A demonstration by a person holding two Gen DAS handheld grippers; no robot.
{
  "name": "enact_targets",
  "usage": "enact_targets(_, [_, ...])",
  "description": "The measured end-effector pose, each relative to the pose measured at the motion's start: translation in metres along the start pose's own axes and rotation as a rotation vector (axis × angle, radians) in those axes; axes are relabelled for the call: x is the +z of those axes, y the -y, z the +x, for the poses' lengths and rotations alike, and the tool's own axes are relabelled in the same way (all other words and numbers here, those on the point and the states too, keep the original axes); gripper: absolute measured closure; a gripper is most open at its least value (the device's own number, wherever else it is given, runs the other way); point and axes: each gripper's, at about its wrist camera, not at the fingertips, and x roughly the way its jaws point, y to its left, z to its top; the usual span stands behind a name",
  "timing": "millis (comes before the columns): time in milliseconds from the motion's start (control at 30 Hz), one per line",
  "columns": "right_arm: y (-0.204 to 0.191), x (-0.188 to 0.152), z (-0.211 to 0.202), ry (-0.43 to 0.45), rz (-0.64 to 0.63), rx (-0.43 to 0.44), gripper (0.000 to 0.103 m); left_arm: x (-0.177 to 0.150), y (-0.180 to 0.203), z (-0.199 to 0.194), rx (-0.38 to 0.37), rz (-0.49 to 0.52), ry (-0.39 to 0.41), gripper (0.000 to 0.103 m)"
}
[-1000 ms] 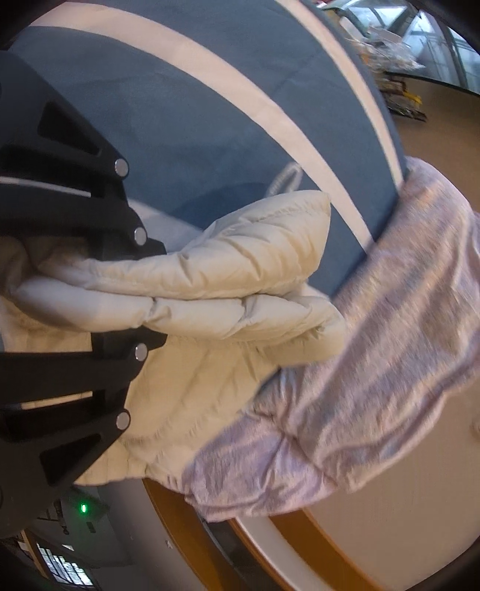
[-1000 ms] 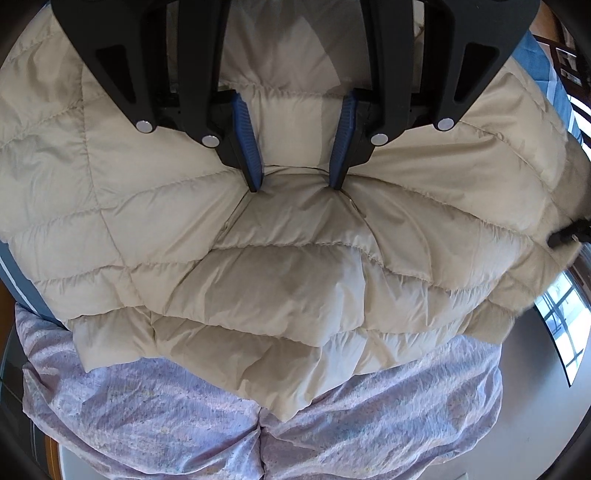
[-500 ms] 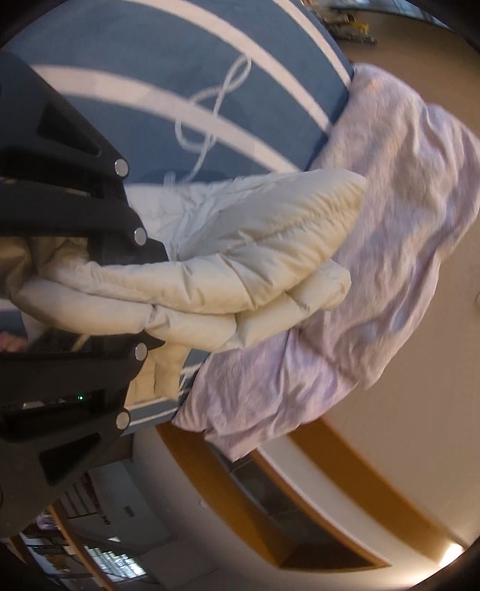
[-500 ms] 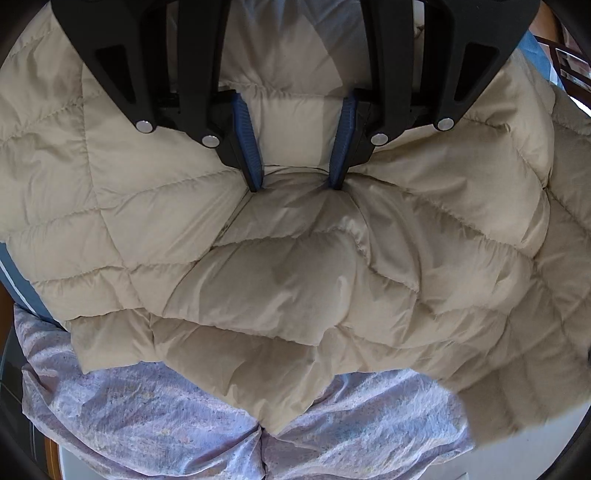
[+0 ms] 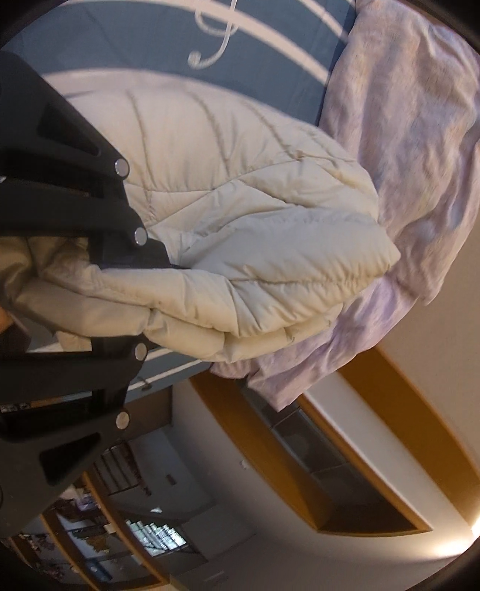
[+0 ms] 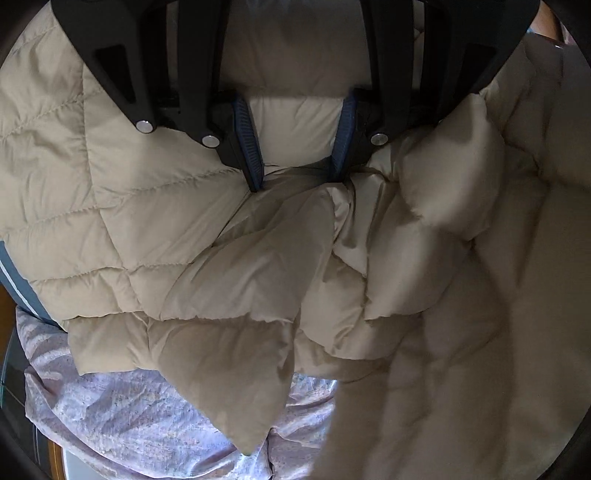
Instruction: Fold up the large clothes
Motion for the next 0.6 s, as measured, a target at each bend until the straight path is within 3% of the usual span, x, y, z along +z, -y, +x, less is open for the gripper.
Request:
enact_targets(267, [0.017,0.001,-0.001,0.0,0.058,0.059,0.063,-0.002,0.012,0.028,-0.043,-0.012,-0.033,0.085])
enact_targets(600, [0.037,0.002,-0.018,0.007,0.077,0.078,0.063,-0.011,0.005,0.041,-0.003,-0.052,-0.048,0.084])
